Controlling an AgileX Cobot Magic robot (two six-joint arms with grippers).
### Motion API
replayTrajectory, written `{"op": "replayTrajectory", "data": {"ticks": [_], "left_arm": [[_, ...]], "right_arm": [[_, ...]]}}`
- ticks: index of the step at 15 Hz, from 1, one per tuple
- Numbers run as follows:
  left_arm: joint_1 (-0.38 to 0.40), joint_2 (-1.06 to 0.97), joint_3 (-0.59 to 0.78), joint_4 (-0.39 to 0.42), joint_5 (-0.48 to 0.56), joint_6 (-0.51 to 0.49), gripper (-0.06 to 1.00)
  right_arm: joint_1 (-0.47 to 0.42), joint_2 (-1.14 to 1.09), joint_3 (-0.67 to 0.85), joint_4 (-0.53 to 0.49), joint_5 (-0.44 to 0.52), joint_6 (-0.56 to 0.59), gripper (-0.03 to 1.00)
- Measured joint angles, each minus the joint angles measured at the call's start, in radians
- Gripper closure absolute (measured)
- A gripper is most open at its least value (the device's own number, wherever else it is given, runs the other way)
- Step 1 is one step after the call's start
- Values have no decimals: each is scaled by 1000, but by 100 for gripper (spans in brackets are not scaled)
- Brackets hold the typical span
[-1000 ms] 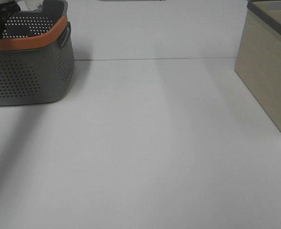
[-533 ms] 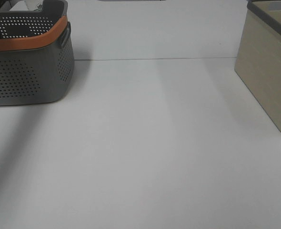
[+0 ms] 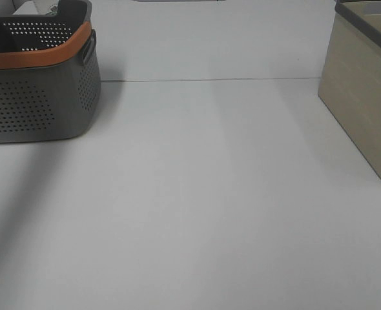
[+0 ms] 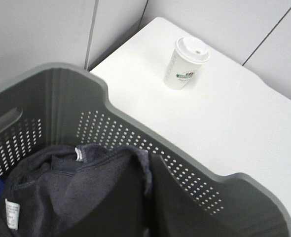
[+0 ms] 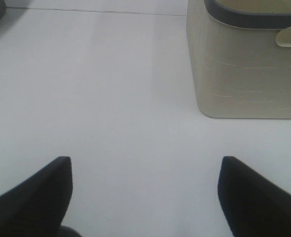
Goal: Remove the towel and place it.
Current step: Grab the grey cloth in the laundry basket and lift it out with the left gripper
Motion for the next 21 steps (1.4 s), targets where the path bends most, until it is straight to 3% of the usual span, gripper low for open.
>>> {"op": "replayTrajectory", "data": {"ticks": [5,8,14,17,21], "left_arm": [[-3,-97,0,0,-124,66,94],[-3,-160,0,18,-305,69,94],[-6,-210,-3,29,-515,69,94],[-34,-251,-16,97,-645,69,94],[-105,-280,-22,122,-698,69,94]], "right_arm": [[0,0,0,0,0,0,18],[0,0,0,0,0,1,19],[0,0,0,0,0,1,20],[0,0,0,0,0,1,20],[0,0,0,0,0,1,20]]}}
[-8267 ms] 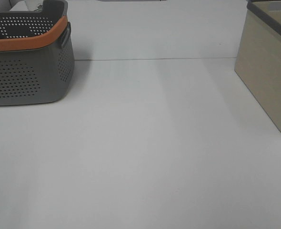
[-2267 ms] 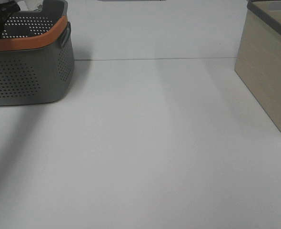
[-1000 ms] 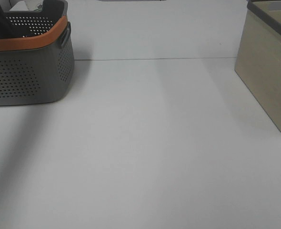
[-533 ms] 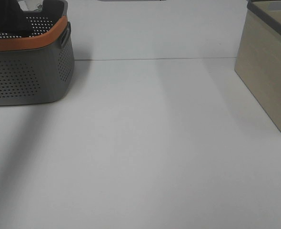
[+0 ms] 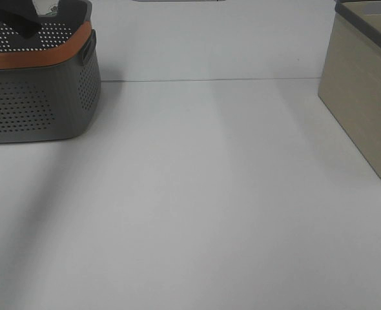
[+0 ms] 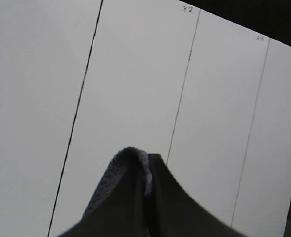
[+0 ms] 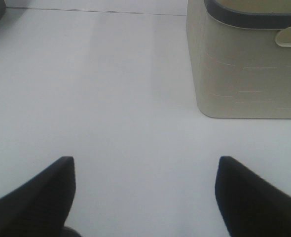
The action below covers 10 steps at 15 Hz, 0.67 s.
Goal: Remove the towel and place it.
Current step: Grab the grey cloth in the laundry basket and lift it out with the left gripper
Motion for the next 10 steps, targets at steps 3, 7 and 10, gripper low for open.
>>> {"op": "replayTrajectory", "data": {"ticks": [3,7,10], "left_arm": [[-86,0,0,67,-1,0,94],[-203,0,2,89,111,0,94],[-271,-2,66,91,132,0,94]], "right_arm": [[0,0,0,0,0,0,20],[0,0,0,0,0,0,20],[0,0,0,0,0,0,20]]}}
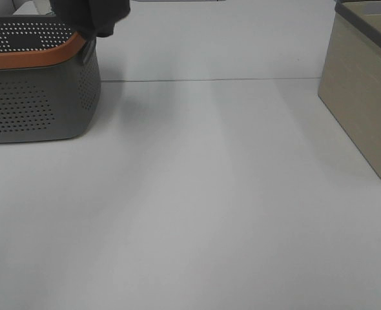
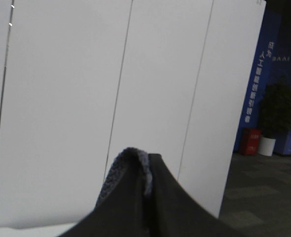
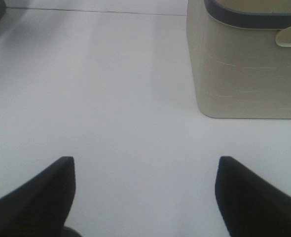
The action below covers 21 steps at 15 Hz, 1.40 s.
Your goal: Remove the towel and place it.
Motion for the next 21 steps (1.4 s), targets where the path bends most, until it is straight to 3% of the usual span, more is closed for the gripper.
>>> {"op": "replayTrajectory", "data": {"ticks": [3,11,13,14,15,17,18,21], "left_arm": [[-66,1,117,-14,-11,0,94],[-77,1,254,-24,-110,-4,94],[-78,1,319,7,-153,-73,94],[-78,1,335,73,-173,-162,94],[-71,1,339,345,-284,-435,94],[-29,1,324,757,-496,-816,94],[-2,1,320,873,-576,-918,94],[40,1,317,941,-701,-958,94]], "right_arm": [[0,0,0,0,0,0,20],[0,0,0,8,0,0,20],[0,0,0,36,0,0,20],[0,0,0,57,0,0,20],[0,0,0,85,-4,0,20],[0,0,0,90,-4,0,20],[0,0,0,95,-5,0,20],[0,29,0,155,-11,-28,20]]}}
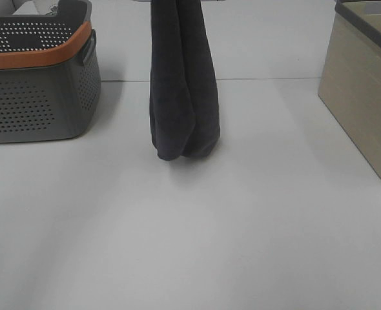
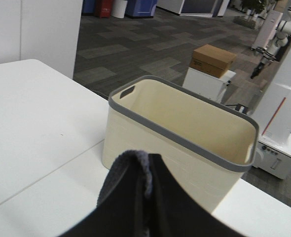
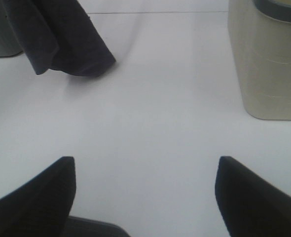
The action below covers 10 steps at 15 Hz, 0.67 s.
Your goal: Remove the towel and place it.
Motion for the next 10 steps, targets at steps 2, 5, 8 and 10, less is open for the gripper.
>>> {"op": "replayTrajectory", "data": {"ticks": [2,5,8,10], "left_arm": [[2,0,0,4,-91,10,94],[2,0,0,7,-168,60,94],[3,0,0,14,-225,117,94],[3,0,0,18,-279,176,94]], "right_arm": [[0,37,0,64,-4,-79,20],[0,99,-5,159,-13,-202,20],[0,179,-7,352,-201,-377,20],[0,288,-7,512,-301,-590,20]]}}
